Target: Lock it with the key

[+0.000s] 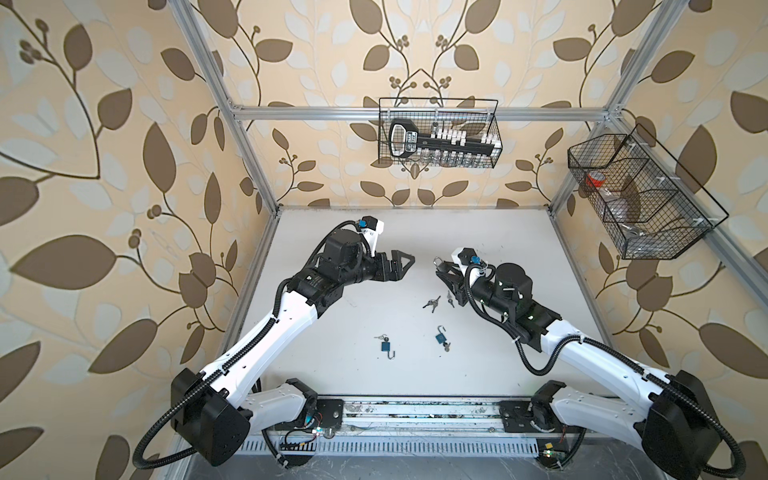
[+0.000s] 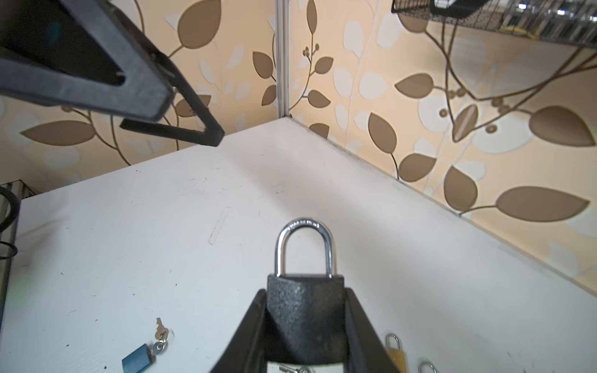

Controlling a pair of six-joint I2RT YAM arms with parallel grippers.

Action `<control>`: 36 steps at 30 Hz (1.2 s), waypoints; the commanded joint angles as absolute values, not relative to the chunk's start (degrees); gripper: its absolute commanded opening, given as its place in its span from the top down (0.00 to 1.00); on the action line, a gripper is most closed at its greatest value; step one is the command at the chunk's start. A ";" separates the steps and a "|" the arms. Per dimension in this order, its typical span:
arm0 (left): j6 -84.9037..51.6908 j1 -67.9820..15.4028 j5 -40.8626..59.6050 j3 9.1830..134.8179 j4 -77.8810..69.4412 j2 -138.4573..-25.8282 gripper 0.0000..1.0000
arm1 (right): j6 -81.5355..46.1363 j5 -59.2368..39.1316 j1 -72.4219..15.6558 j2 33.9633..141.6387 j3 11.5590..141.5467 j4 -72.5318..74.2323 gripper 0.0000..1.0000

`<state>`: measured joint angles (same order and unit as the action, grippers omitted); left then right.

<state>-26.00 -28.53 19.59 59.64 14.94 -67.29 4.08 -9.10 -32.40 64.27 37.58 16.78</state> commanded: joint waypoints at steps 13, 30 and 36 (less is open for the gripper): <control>-38.17 -24.45 19.37 46.96 5.70 -65.37 0.01 | 6.50 -10.93 -30.35 83.57 50.84 -3.93 1.00; -45.81 -13.78 30.54 38.37 -5.36 -66.62 0.01 | 7.47 -6.61 -27.70 103.43 66.53 -13.32 1.00; -44.81 -13.24 31.46 39.19 -3.83 -67.67 0.01 | 7.46 -5.78 -26.74 108.19 70.58 -15.18 1.00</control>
<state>-45.23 -13.78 29.34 38.68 -2.37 -67.26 6.70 -6.70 -27.27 106.34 67.90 -13.23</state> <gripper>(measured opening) 0.989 0.318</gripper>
